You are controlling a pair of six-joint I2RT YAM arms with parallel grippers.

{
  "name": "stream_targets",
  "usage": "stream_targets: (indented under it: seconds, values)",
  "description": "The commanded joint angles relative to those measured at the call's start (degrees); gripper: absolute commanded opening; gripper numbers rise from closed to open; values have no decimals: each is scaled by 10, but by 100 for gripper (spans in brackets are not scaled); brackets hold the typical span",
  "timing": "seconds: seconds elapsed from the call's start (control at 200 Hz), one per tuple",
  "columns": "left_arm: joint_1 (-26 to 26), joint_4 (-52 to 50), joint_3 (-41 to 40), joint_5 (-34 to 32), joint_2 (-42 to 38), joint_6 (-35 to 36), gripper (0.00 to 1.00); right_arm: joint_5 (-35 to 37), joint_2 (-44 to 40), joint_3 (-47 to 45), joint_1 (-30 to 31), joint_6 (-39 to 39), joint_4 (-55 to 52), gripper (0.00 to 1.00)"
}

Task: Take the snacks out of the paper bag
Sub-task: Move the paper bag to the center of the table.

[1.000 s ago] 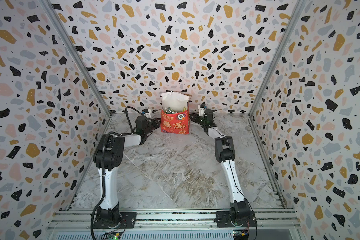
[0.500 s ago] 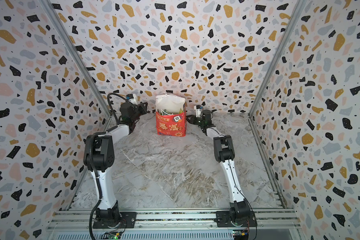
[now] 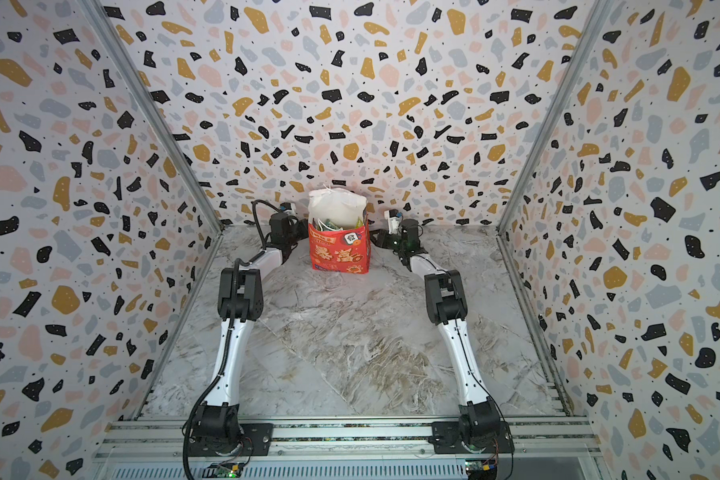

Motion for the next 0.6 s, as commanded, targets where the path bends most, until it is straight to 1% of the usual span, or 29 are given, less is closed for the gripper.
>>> stream_targets:
  seconds: [0.0,0.065,0.16,0.295,0.375,0.521,0.596]
  values:
    - [-9,47,4,20,-15,2,0,-5,-24,25,18,12,18,31]
    - [-12,60,-12,29,-20,-1,0,-1,-23,25,18,17,16,31]
    - [-20,69,-49,37,-40,17,0,9,-25,22,17,16,9,31]
    - [-27,118,-146,44,-96,21,0,18,-36,6,13,18,11,31]
    - [-31,143,-200,49,-131,19,0,9,-45,-7,11,15,16,31]
    - [-42,182,-295,47,-195,28,0,-13,-79,-60,9,-1,38,31]
    - [-47,196,-342,45,-226,34,0,-28,-107,-102,9,-13,48,30]
